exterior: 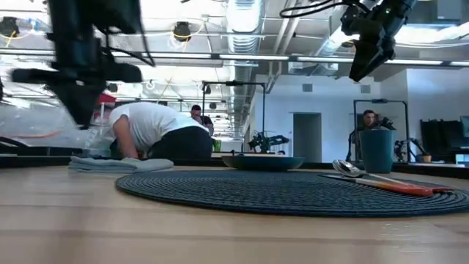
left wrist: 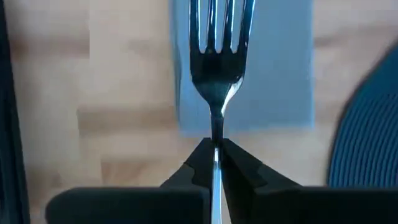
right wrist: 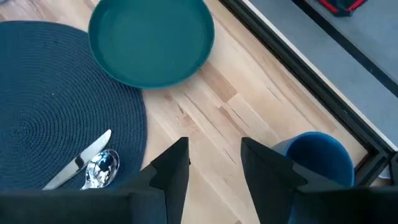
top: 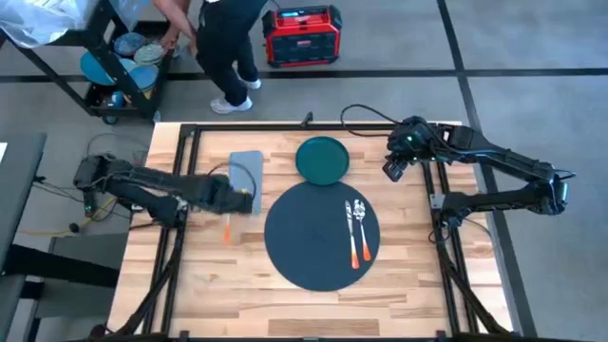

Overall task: Set table place
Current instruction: Put the orange fork on top of the gray table napkin

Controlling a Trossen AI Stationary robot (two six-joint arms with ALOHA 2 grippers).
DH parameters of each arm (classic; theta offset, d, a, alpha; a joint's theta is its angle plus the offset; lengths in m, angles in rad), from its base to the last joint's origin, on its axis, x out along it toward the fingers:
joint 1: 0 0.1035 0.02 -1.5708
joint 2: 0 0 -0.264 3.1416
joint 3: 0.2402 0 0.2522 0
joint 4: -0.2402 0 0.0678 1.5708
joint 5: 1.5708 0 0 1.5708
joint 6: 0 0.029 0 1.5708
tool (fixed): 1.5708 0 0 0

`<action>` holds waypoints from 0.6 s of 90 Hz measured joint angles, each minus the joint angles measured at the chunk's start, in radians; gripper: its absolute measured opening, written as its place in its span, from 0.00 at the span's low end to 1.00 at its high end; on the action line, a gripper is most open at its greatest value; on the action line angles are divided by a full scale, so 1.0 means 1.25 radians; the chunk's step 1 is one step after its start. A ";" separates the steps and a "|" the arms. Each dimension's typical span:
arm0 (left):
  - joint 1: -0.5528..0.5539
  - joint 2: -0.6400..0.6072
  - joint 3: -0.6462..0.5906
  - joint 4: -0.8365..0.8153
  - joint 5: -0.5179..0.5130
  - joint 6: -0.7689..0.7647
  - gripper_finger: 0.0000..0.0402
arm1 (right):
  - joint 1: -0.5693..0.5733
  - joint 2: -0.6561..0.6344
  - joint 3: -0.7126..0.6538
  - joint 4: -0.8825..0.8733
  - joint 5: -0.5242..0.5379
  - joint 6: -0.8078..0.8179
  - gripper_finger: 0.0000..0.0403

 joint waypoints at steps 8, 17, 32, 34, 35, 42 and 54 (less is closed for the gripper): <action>0.116 0.000 0.000 0.058 0.004 0.131 0.00 | 0.000 0.000 0.000 -0.005 0.000 0.000 0.33; 0.237 0.000 0.000 0.127 0.048 0.255 0.00 | 0.000 0.000 0.000 -0.004 0.000 0.000 0.33; 0.400 0.000 0.000 0.194 0.140 0.394 0.00 | -0.001 0.000 0.000 -0.004 0.000 0.000 0.33; 0.416 0.000 0.001 0.194 0.154 0.405 0.00 | 0.000 0.000 0.000 -0.004 0.000 0.000 0.33; 0.424 0.000 0.001 0.194 0.160 0.412 0.00 | 0.000 0.000 0.000 -0.004 0.000 0.000 0.33; 0.467 0.007 0.000 0.192 0.204 0.449 0.00 | -0.001 0.000 0.000 -0.003 0.000 0.000 0.33; 0.500 0.044 -0.001 0.208 0.273 0.496 0.00 | -0.001 0.000 0.000 0.000 0.000 0.005 0.33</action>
